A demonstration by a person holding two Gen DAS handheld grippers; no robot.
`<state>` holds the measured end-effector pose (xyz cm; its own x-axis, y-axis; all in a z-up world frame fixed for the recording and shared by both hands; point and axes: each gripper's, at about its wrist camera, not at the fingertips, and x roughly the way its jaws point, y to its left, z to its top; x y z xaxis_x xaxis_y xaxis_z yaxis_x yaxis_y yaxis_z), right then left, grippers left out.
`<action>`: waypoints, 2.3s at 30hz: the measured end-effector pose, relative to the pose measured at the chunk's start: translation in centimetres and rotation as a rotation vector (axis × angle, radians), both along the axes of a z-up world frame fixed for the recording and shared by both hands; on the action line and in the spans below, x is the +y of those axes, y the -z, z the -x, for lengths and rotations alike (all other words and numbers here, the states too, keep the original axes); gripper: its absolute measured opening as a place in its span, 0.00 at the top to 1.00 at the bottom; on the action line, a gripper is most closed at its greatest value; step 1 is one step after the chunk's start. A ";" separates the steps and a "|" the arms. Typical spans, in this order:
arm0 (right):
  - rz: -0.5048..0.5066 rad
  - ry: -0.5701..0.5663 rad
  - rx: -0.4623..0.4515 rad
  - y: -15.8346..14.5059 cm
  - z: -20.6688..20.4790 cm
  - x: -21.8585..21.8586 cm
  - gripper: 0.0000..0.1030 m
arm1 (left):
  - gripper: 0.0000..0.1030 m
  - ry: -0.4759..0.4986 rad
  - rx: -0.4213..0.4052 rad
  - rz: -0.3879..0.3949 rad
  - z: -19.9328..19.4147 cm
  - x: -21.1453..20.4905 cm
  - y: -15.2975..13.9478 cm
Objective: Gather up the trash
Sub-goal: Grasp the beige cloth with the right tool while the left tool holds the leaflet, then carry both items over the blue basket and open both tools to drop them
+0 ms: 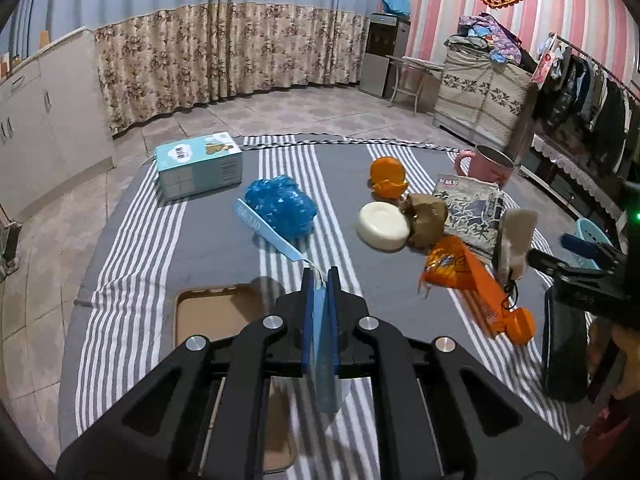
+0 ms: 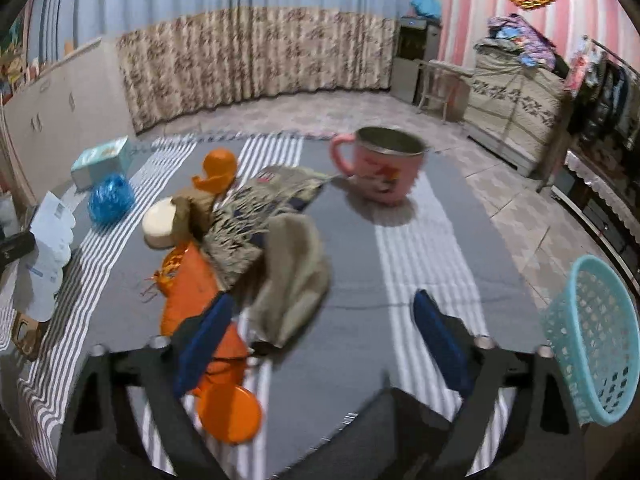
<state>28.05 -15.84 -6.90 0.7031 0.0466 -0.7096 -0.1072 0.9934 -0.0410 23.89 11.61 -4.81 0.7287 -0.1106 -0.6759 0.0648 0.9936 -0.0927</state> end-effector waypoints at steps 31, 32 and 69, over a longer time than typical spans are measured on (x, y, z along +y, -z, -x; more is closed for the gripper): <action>-0.127 0.314 -0.195 -6.4 6.4 -24.4 0.95 | 0.95 0.174 -0.107 -0.014 -1.9 -14.4 -4.2; -0.106 0.340 -0.200 -6.3 6.5 -25.5 0.95 | 0.95 0.187 -0.110 -0.014 -2.0 -15.4 -4.4; -0.204 0.616 -0.194 -2.5 9.1 -41.7 0.95 | 0.53 0.646 -0.061 0.009 -3.2 -51.5 -0.6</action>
